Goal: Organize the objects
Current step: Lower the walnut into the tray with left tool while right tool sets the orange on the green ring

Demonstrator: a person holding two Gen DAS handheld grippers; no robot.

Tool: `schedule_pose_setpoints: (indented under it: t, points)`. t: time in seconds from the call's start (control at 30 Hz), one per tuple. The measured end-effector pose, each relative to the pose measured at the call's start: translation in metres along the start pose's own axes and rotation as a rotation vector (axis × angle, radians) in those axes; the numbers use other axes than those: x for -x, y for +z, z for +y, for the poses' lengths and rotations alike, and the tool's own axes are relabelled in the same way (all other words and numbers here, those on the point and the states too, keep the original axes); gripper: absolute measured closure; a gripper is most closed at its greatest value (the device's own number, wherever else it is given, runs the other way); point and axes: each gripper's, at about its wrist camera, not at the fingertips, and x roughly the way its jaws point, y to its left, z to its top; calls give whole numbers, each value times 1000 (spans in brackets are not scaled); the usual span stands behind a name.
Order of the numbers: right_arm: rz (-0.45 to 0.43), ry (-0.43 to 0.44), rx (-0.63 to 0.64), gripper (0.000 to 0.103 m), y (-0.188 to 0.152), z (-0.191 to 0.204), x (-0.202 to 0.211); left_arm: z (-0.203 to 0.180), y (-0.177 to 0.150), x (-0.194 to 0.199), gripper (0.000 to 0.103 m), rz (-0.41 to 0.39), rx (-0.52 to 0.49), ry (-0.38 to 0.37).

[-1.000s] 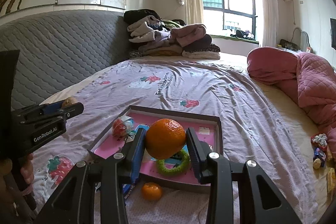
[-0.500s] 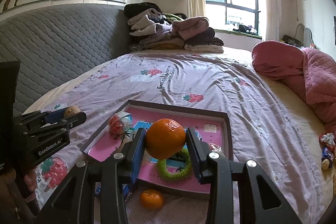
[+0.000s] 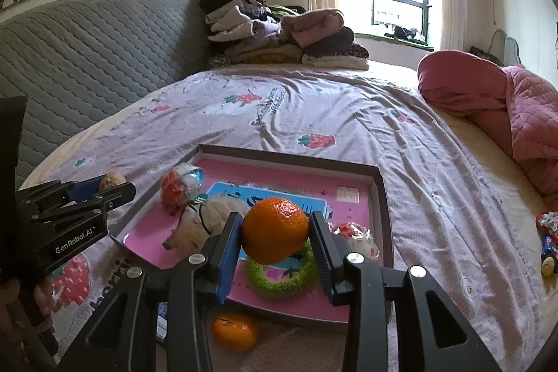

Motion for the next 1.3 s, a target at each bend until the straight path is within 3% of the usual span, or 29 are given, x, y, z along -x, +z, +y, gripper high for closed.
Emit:
schedule_pose_setpoints:
  t: [1.3]
  points:
    - [127, -13, -20, 63, -29, -5, -61, -14, -15, -68, 69, 115, -43, -10]
